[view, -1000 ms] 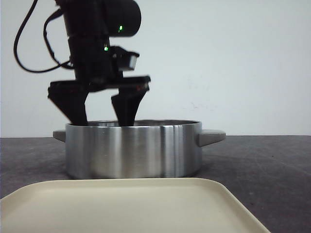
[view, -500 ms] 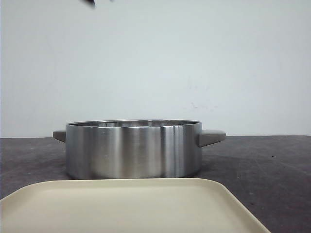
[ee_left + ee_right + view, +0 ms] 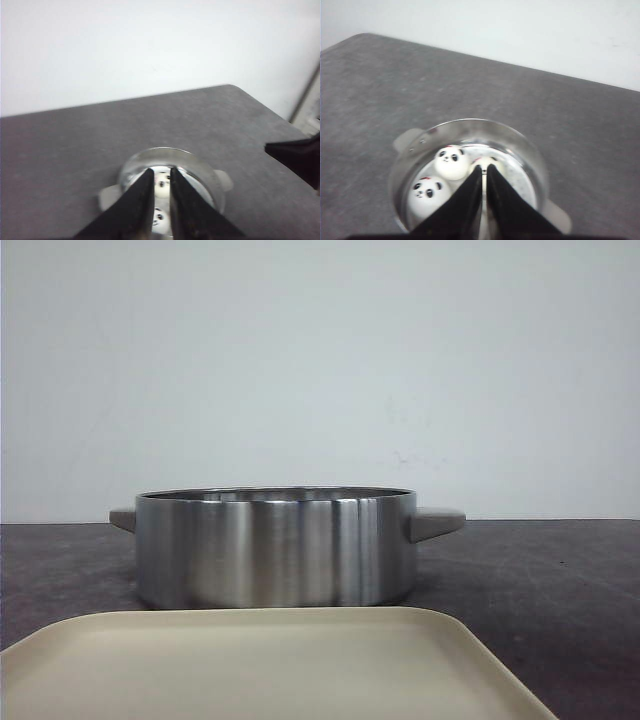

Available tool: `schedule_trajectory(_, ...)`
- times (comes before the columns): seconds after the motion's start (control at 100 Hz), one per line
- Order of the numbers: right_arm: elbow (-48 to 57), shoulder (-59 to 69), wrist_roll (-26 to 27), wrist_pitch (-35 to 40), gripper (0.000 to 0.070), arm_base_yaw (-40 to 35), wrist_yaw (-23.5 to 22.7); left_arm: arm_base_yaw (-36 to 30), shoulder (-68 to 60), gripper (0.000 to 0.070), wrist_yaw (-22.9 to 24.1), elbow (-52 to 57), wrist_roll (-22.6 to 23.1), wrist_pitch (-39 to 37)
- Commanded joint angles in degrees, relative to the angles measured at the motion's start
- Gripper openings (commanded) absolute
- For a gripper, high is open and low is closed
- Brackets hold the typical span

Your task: Steam buns

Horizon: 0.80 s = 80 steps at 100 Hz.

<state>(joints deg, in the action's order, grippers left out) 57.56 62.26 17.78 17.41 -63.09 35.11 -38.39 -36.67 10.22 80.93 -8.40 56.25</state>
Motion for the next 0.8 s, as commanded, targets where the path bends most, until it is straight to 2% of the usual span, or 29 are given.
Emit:
schedule_trajectory(0.0, 0.7, 0.3, -0.3, -1.0, 0.0011, -1.0, 0.2, -0.4, 0.0, 0.001, 0.2, 0.3, 1.5, 0.2)
schedule_trajectory(0.35, 0.7, 0.2, -0.3, -1.9, 0.0011, -1.3, 0.9, -0.4, 1.2, 0.0017, 0.5, 0.3, 1.3, 6.6)
schedule_trajectory(0.79, 0.7, 0.2, -0.3, -1.9, 0.0011, -1.3, 0.9, -0.4, 1.2, 0.0017, 0.5, 0.3, 1.3, 7.0)
